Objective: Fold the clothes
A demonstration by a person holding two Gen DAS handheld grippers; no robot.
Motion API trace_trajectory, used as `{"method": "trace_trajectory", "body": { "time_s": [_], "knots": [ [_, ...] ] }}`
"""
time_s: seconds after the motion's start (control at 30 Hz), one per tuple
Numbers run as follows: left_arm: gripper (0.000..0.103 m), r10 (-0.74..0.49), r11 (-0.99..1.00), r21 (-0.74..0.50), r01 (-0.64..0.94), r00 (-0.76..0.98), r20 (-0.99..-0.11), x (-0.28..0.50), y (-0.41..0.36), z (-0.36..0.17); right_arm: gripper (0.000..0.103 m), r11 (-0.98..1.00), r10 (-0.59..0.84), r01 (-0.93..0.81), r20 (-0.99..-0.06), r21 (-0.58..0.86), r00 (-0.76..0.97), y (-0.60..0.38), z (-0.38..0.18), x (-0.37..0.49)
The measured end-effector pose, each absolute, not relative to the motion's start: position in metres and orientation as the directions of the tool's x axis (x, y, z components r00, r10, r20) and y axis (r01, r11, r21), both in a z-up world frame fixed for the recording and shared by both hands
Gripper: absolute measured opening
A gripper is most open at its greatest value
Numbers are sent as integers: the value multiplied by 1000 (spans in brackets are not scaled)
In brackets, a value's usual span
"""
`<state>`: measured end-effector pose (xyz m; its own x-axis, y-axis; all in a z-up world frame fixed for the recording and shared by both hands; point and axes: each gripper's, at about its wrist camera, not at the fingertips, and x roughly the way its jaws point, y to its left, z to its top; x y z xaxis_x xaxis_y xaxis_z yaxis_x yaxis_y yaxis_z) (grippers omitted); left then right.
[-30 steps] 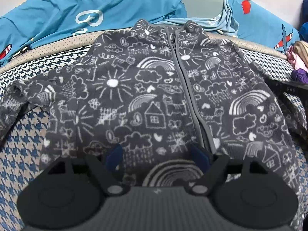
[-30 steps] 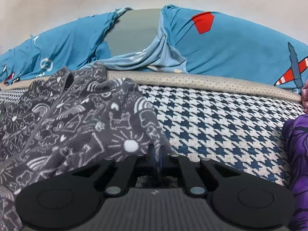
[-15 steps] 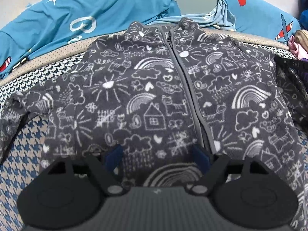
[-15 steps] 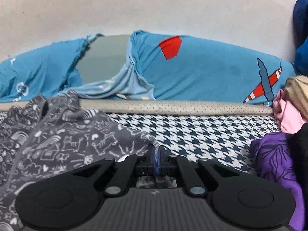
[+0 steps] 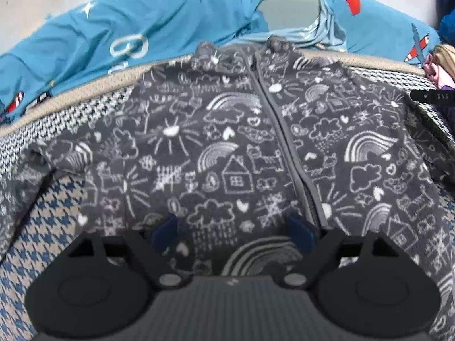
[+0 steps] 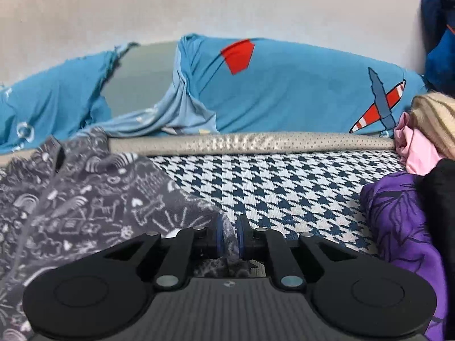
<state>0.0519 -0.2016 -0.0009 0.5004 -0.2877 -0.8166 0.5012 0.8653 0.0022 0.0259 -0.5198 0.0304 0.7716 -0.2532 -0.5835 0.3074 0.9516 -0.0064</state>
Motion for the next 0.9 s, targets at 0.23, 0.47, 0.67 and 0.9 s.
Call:
{"method": "trace_trajectory", "body": {
  "time_s": [0.23,0.47,0.67,0.9],
  "knots": [
    [86,-331,859,-23,511,520,-788,41,-195,9,17,964,-148,250,-589,95,795,-503,52,-5],
    [90,-326,870,-28,492,531,-782,26,-183,9,23,977,-18,148,-640,150,768,-475,50,-42],
    [90,-324,886,-47,460,543,-775,9,-167,9,35,974,81,77,-644,214,761,-453,51,-81],
    [90,-321,908,-83,411,554,-768,-9,-147,11,37,967,137,44,-658,251,740,-431,44,-117]
  ]
}}
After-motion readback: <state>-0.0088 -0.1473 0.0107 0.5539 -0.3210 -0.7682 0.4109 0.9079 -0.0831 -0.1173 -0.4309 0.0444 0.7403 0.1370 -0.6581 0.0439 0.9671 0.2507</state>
